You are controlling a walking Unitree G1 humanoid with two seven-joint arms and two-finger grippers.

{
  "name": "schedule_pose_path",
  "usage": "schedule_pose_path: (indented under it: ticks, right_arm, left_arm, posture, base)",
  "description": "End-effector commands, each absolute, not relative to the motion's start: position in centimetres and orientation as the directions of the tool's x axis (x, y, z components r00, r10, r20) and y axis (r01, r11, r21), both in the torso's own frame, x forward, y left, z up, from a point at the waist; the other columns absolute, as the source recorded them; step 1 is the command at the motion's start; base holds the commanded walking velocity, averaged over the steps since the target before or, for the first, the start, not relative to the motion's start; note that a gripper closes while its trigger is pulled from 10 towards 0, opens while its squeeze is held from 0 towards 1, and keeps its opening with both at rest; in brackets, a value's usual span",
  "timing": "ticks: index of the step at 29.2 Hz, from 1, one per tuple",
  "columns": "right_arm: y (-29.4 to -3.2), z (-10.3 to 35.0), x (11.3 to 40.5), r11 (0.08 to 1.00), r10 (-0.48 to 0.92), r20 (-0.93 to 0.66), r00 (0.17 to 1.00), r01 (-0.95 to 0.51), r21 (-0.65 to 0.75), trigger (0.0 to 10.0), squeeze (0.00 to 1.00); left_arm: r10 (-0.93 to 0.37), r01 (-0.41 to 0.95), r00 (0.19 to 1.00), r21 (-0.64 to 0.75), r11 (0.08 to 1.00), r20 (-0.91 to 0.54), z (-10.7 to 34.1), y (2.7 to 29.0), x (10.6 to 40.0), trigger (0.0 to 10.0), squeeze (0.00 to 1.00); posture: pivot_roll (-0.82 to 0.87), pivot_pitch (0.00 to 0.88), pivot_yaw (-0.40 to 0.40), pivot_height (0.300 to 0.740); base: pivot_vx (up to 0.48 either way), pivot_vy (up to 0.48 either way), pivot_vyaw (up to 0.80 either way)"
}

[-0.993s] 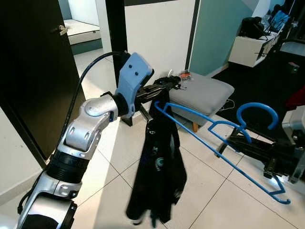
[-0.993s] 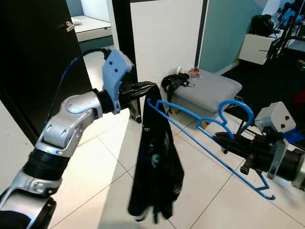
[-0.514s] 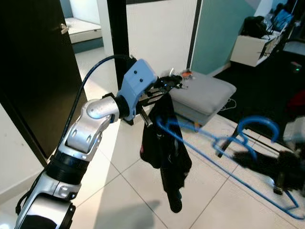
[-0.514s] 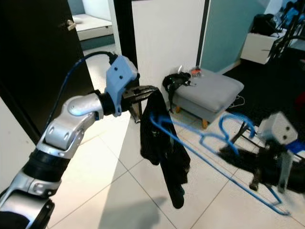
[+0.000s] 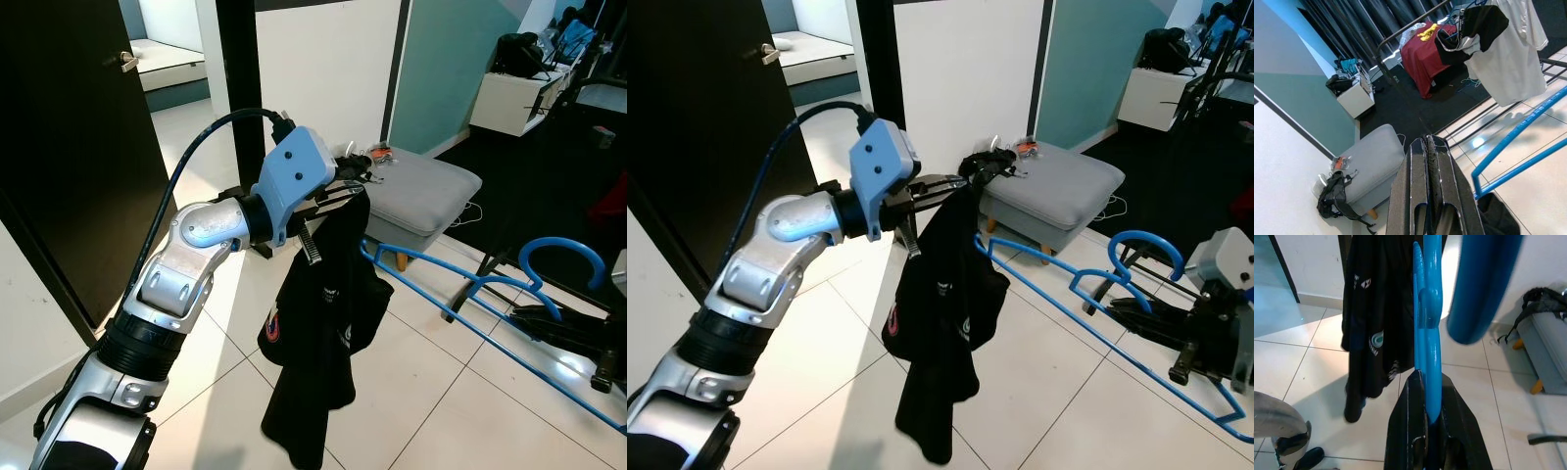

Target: Hang hanger

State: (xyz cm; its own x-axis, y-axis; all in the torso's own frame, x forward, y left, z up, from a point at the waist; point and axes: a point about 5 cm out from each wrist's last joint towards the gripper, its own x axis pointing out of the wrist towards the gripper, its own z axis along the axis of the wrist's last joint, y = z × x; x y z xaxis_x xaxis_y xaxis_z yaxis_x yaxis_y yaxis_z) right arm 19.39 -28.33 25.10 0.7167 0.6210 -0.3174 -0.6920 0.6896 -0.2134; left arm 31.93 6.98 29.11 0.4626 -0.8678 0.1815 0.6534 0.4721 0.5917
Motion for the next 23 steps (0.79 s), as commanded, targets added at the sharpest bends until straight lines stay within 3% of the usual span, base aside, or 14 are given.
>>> schedule_pose_path:
  ticks: [1,18,23]
  right_arm:
    - [-27.7,25.4,19.4,0.667,0.645,-0.306,0.700,-0.711,-0.222,10.0,0.00]
    - [-27.0,25.8,18.8,0.605,0.717,-0.288,0.635,-0.772,-0.196,10.0,0.00]
    - [-28.0,25.8,18.2,0.617,0.694,-0.326,0.641,-0.764,-0.190,10.0,0.00]
  left_arm:
    - [-0.879,0.641,0.442,0.622,0.450,0.180,29.3,7.0,31.5,10.0,0.00]
    - [-0.888,0.599,0.439,0.693,0.402,0.136,28.8,7.0,31.6,10.0,0.00]
    - [-0.874,0.555,0.480,0.746,0.368,0.074,28.2,8.1,32.4,10.0,0.00]
  posture:
    - [0.09,0.000,0.032,0.740]
    - [0.09,0.000,0.030,0.740]
    - [0.08,0.000,0.034,0.740]
  base:
    - [0.000,0.000,0.00]
    - [0.000,0.000,0.00]
    - [0.000,0.000,0.00]
